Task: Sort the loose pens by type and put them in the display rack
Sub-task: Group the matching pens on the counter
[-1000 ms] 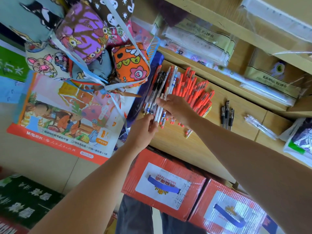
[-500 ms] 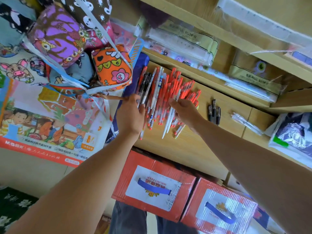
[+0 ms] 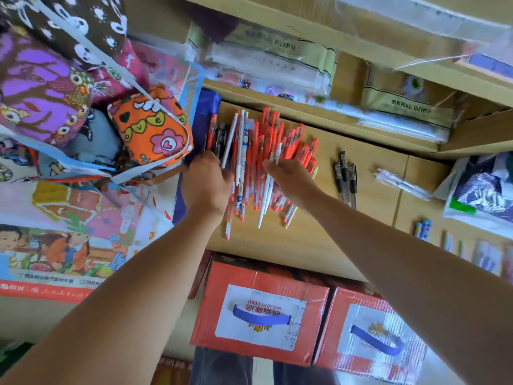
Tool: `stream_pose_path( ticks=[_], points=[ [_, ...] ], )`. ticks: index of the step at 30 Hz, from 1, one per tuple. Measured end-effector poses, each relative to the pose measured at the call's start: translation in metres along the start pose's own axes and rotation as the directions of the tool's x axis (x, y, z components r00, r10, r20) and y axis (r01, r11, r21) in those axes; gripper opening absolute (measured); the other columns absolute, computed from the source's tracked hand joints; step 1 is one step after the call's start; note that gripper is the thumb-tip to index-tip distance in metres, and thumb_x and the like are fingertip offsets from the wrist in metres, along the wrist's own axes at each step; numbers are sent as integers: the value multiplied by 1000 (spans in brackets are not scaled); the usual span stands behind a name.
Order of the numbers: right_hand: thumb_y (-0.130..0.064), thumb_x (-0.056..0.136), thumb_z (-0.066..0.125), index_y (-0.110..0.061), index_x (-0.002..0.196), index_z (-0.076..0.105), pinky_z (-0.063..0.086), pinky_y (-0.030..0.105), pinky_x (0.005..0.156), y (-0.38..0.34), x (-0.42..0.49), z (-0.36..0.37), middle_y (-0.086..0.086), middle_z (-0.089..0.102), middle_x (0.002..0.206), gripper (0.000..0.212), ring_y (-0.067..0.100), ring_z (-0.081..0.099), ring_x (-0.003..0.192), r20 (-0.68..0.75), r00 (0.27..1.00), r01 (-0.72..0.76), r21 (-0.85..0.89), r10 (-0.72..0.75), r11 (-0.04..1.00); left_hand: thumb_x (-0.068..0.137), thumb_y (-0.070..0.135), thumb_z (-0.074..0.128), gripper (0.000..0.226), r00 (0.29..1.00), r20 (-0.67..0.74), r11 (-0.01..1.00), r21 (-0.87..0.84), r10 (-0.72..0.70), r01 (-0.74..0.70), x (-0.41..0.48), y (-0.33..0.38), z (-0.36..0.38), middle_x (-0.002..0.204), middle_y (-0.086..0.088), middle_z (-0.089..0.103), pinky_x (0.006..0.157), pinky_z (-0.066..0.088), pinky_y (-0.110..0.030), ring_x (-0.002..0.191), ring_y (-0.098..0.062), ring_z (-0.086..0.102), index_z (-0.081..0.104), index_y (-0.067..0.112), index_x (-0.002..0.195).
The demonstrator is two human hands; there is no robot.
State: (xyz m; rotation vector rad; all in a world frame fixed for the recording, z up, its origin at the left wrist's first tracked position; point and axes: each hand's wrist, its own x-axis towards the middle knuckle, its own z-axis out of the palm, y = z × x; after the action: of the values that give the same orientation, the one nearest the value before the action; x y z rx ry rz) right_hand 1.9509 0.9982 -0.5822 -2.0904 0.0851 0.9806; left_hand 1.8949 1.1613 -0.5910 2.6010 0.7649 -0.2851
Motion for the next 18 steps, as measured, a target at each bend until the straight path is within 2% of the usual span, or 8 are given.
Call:
stream_pose_path(
  ticks=[2, 5, 7, 11, 14, 18],
  points=[
    [-41, 98, 47, 10, 89, 59, 30, 26, 56, 1, 0, -1, -2, 34, 52, 53, 11, 31, 43, -7, 1000, -13, 31, 13, 999, 84, 28, 61, 20, 1000, 15, 997, -76, -22, 23, -3, 2, -6, 81, -4, 64, 55, 42, -30, 71, -23, 59, 61, 9, 88],
    [-42, 98, 47, -5, 89, 66, 33, 27, 57, 1, -2, -4, -1, 38, 54, 43, 12, 35, 45, -10, 1000, -18, 37, 19, 999, 82, 23, 64, 13, 998, 58, 975, -222, 25, -12, -9, 7, -10, 74, 3, 58, 54, 32, -21, 67, -15, 52, 59, 11, 83],
    [-43, 98, 47, -7, 91, 67, 35, 29, 60, 2, -4, -7, 2, 39, 56, 41, 15, 37, 50, -17, 1000, -23, 55, 24, 998, 80, 20, 64, 12, 995, 80, 965, -261, 57, -34, -10, 10, -9, 74, 2, 62, 59, 39, -25, 72, -17, 58, 61, 10, 87],
    [-43, 98, 47, -5, 90, 66, 32, 29, 57, 6, -6, -11, 1, 37, 54, 43, 15, 33, 46, -20, 999, -30, 62, 31, 998, 83, 24, 63, 16, 995, 97, 972, -235, 11, 12, -6, 17, -1, 83, -3, 69, 71, 51, -35, 80, -22, 64, 65, 11, 93],
    [-40, 98, 47, -21, 78, 64, 34, 32, 61, 7, -9, -14, 3, 38, 56, 33, 18, 37, 55, -16, 1000, -9, 79, 10, 997, 87, 29, 61, 17, 998, 70, 986, -169, 12, 0, -4, 19, 5, 84, -4, 69, 68, 50, -33, 81, -23, 65, 64, 12, 91],
    [-38, 99, 46, -24, 75, 62, 34, 32, 63, 9, -13, -16, -1, 36, 53, 33, 18, 35, 54, -13, 1000, 2, 107, 0, 994, 90, 29, 60, 18, 999, 37, 990, -139, 30, -24, -6, 23, 8, 85, -4, 69, 67, 46, -31, 80, -23, 65, 64, 12, 90]
  ],
)
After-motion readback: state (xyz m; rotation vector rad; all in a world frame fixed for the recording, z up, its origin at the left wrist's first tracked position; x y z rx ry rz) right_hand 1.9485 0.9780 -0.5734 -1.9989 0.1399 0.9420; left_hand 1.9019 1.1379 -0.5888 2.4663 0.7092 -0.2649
